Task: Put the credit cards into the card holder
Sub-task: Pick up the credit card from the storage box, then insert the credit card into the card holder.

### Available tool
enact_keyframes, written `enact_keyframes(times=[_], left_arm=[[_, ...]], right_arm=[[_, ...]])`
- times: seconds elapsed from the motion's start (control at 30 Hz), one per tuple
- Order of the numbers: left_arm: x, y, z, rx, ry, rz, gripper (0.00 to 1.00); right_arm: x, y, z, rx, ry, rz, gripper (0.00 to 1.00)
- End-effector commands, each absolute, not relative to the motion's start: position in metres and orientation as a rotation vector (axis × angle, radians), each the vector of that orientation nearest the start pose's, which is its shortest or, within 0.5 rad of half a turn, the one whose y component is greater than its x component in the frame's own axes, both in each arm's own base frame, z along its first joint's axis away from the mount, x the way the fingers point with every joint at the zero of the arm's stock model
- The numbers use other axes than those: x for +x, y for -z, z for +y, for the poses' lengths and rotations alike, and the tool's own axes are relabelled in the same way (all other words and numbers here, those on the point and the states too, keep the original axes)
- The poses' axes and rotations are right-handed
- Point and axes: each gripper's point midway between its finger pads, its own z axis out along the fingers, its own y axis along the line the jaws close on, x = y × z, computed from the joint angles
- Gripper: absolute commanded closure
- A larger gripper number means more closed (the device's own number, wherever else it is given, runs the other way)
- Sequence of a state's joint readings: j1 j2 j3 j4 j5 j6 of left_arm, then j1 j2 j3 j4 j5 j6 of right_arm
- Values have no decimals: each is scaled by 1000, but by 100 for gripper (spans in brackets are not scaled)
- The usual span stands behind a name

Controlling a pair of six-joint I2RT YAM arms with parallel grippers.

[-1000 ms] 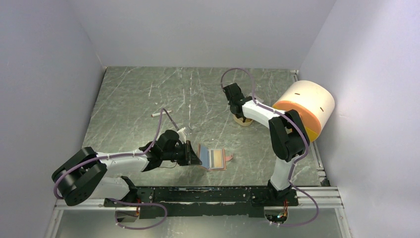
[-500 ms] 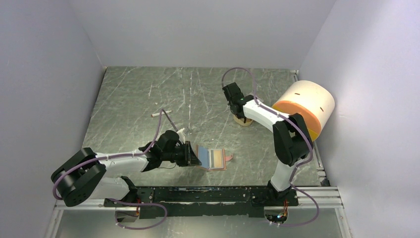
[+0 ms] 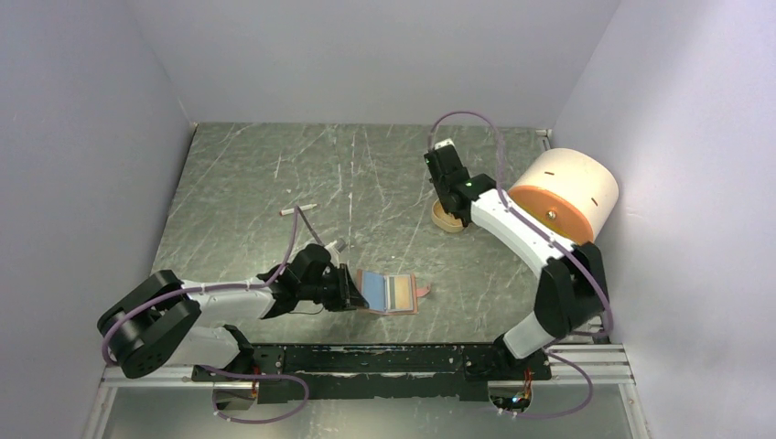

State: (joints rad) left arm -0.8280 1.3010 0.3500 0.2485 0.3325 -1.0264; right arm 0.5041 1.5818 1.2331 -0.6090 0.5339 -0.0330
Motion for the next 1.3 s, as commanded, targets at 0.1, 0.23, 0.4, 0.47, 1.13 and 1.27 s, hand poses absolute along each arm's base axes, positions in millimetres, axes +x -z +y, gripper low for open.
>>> enact_keyframes(times=[0.1,0.23,0.4,0.47,1.13,1.27], left_arm=[[145,-30,-282,-139,1168,2637,91],[145,-22,-281,-203,1163,2653,91],[147,-22,-287,-291,1225,2633,91],[150,-21,-290,-314,1228,2637,91],[140,-10,-302,-327,1360,2663,70],[136,-7,-296,-326,1351,2664,71]], right_arm=[[337,-191,149,-294,-50,2261,100],[310,-195,185,-284,-360,2249,100],[267,-182,225,-261,-732,2214,100],[253,-175,235,-254,-846,2202,100],[191,-81,241,-46,-1091,2311,100],[190,-66,238,-65,-1050,2359,100]])
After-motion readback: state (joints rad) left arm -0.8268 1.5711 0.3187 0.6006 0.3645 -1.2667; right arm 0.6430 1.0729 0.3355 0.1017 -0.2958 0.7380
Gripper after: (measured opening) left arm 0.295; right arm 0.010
